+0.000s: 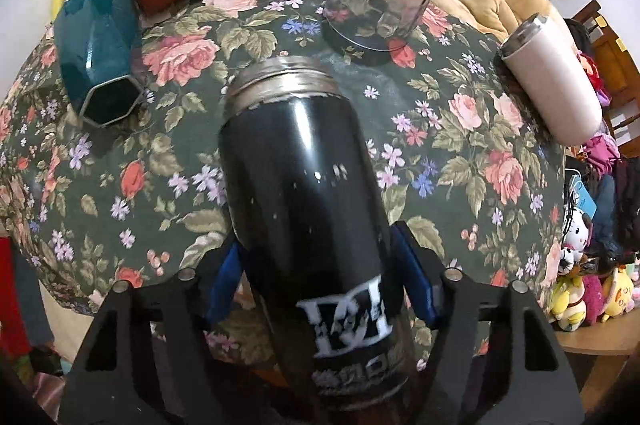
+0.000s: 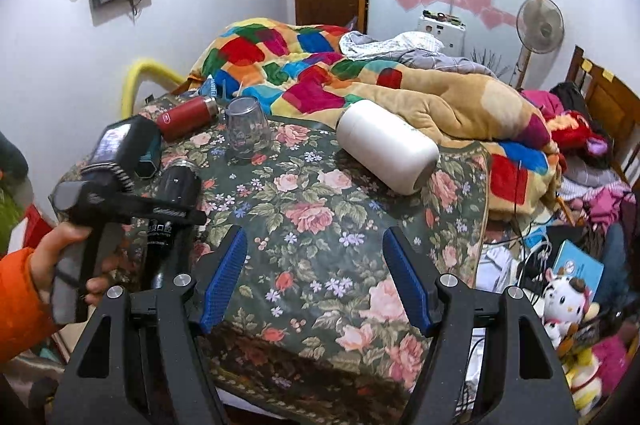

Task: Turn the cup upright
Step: 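Rotate the black bottle with the left tool so its opening points up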

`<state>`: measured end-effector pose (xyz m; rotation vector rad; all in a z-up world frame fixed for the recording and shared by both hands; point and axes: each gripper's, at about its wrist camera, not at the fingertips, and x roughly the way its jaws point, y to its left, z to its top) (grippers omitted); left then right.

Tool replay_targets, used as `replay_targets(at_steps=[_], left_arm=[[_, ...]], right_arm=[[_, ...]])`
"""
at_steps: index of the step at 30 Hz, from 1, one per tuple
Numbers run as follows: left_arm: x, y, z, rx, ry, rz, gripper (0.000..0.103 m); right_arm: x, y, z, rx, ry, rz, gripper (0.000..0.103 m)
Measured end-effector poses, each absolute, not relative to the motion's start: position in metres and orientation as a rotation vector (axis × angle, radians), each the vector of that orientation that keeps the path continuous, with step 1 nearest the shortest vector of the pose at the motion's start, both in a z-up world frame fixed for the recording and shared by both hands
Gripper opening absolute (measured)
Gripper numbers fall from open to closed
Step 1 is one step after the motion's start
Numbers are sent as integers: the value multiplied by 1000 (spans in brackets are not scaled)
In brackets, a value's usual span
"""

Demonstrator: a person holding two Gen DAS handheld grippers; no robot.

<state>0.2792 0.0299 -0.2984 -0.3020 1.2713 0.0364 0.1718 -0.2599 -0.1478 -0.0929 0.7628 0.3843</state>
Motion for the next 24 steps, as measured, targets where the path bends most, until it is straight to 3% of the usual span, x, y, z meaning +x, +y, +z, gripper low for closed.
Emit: replay_targets(at_steps=[5,15,24], left_arm=[[282,21,-290,-256,1248,38,67],[246,-21,-210,-71,982,-54,65],[248,-43,-178,-4,875,-86,64]], right_arm=[[168,-269,-154,-56,778,380,67],[167,-283,-150,-29,757,336,67],[169,-285,-145,-10,741,322,67]])
